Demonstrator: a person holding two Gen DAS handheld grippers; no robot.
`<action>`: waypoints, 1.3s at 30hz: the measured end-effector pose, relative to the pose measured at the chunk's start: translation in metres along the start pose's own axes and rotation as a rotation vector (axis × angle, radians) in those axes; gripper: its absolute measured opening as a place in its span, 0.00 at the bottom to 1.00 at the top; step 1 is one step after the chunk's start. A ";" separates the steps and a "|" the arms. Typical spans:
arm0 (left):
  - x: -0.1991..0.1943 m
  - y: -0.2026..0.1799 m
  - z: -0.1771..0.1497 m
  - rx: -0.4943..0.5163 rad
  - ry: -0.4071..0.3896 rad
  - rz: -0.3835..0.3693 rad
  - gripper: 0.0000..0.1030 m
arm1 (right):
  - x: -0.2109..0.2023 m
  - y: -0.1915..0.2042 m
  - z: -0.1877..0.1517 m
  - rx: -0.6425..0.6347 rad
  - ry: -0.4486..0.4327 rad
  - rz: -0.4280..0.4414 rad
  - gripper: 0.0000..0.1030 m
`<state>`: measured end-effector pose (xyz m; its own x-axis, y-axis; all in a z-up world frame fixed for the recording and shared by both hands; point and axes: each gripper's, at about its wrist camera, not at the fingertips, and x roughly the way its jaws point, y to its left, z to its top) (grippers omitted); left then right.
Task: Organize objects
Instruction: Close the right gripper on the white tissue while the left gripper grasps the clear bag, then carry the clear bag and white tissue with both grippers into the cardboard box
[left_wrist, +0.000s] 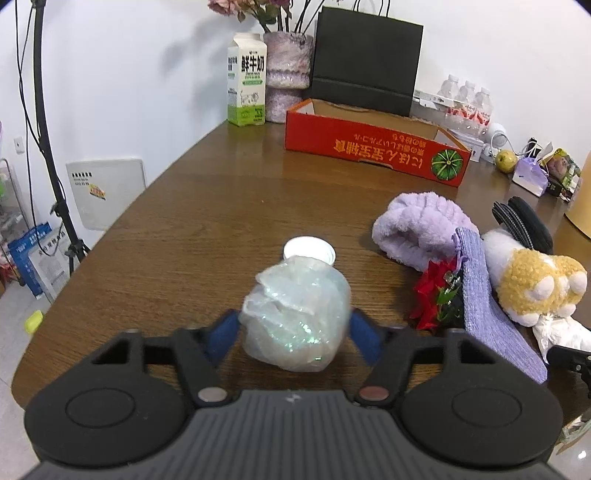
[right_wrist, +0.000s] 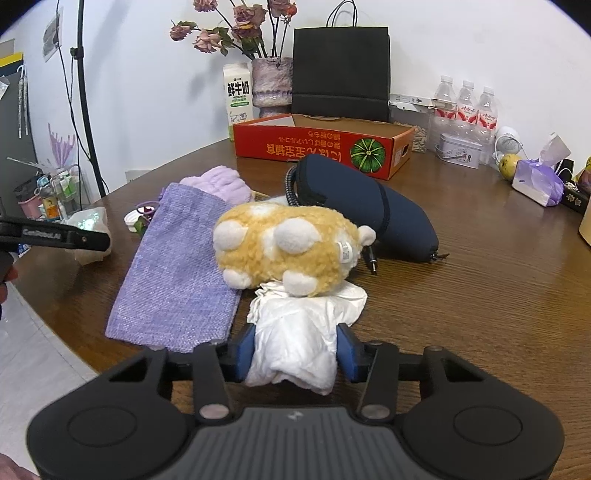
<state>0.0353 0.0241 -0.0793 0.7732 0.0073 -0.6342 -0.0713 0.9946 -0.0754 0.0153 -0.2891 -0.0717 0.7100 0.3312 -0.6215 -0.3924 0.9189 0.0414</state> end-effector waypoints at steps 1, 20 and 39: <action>0.000 0.000 0.000 0.000 0.001 0.000 0.54 | 0.000 0.000 0.000 0.000 0.000 0.001 0.42; -0.015 -0.008 -0.003 0.049 -0.012 -0.014 0.43 | -0.011 -0.014 0.000 0.013 0.006 0.036 0.19; -0.032 -0.020 0.009 0.066 -0.041 -0.029 0.43 | -0.047 -0.022 0.017 0.001 -0.090 0.005 0.19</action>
<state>0.0172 0.0051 -0.0506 0.7995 -0.0190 -0.6003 -0.0076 0.9991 -0.0418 0.0005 -0.3213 -0.0302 0.7578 0.3540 -0.5481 -0.3959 0.9172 0.0450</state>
